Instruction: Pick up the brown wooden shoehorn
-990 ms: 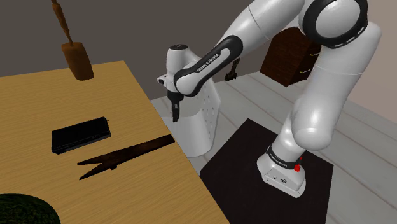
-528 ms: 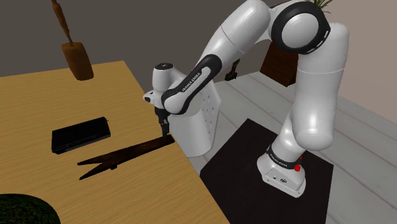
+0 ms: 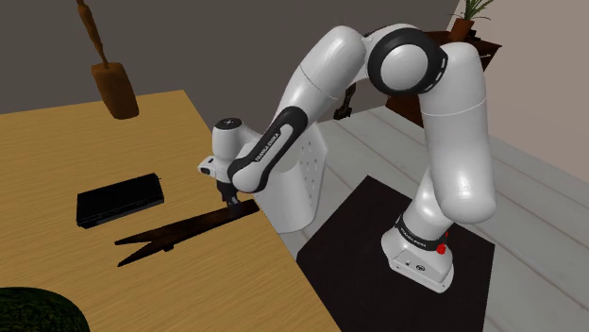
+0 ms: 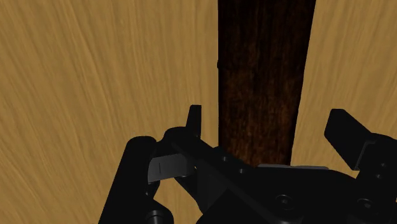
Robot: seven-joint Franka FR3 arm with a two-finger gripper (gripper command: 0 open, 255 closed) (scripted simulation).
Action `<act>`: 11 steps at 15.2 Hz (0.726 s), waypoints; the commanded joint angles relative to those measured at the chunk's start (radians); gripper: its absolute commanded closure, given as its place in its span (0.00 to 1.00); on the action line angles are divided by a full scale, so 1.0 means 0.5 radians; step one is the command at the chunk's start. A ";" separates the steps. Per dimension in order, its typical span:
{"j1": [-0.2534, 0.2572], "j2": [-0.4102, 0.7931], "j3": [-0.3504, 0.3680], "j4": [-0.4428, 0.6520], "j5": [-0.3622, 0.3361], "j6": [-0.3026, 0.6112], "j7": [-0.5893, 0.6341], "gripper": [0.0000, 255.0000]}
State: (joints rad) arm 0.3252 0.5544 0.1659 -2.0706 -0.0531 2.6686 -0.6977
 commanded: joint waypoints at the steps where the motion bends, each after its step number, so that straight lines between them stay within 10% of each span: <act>1: 0.007 0.051 -0.007 0.014 -0.009 0.037 0.000 0.00; 6: 0.020 0.139 -0.023 0.039 -0.023 0.100 0.005 0.00; 7: 0.019 0.140 -0.023 0.041 -0.023 0.100 0.004 1.00; 11: 0.020 0.142 -0.024 0.043 -0.023 0.100 0.005 1.00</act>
State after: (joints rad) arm 0.3352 0.6244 0.1542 -2.0492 -0.0649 2.7181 -0.6955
